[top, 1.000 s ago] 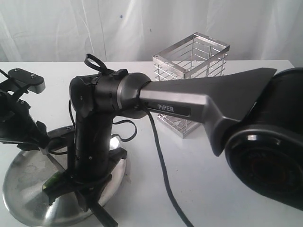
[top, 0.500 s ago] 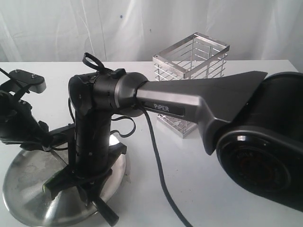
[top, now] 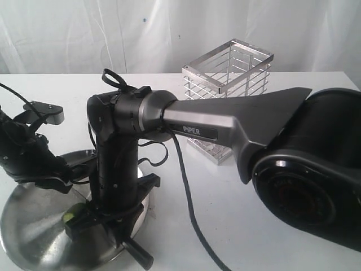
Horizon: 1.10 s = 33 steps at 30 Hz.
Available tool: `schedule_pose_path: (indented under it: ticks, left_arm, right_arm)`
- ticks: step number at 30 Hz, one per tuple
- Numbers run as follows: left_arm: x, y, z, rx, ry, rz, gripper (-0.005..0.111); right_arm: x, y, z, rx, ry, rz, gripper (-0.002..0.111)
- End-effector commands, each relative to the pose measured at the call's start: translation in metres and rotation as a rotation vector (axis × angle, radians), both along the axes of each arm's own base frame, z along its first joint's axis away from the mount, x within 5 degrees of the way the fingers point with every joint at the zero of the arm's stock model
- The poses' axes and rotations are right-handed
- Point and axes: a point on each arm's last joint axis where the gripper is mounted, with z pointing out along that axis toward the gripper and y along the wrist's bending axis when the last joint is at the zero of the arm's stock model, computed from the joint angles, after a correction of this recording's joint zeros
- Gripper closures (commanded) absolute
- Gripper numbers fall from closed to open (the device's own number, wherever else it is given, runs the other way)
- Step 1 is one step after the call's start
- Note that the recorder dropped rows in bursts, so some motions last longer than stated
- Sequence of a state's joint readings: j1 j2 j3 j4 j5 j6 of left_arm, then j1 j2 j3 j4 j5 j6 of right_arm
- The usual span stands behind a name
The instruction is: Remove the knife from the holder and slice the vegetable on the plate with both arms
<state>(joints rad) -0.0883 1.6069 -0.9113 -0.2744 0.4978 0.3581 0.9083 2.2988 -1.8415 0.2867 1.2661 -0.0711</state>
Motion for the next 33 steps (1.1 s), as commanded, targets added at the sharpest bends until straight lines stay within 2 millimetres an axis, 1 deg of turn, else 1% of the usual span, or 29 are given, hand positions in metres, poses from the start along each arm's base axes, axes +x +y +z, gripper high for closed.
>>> schedule_pose_path:
  ticks: [1,13,17,20,24,27,31,33]
  left_arm:
    - [-0.004,0.0,0.003,0.015,-0.015,-0.017,0.048]
    - [-0.011,0.001,0.026,0.008,-0.093,-0.018,0.048]
    - [-0.016,0.001,0.036,0.002,-0.122,-0.02,0.048]
    - [-0.02,0.001,0.046,-0.005,-0.147,-0.019,0.048]
    - [-0.028,0.001,0.061,-0.02,-0.19,-0.014,0.048]
    - [-0.034,0.001,0.069,-0.028,-0.208,-0.007,0.048]
    - [-0.04,0.001,0.079,-0.037,-0.238,0.001,0.048]
    - [-0.043,0.001,0.083,-0.044,-0.243,0.011,0.048]
  right_arm:
    - [0.0,0.006,0.024,0.102,-0.045,0.009,0.106]
    - [-0.003,0.002,0.051,0.145,-0.086,0.015,0.106]
    - [-0.009,-0.002,0.061,0.166,-0.109,0.085,0.106]
    - [-0.009,-0.009,0.065,0.142,-0.151,0.137,0.106]
    - [-0.01,-0.015,0.062,0.122,-0.175,0.234,0.106]
    - [-0.016,-0.017,0.053,0.105,-0.164,0.3,0.106]
    - [-0.023,-0.025,0.036,0.017,-0.167,0.365,0.106]
    - [-0.028,-0.031,0.025,-0.063,-0.185,0.423,0.106]
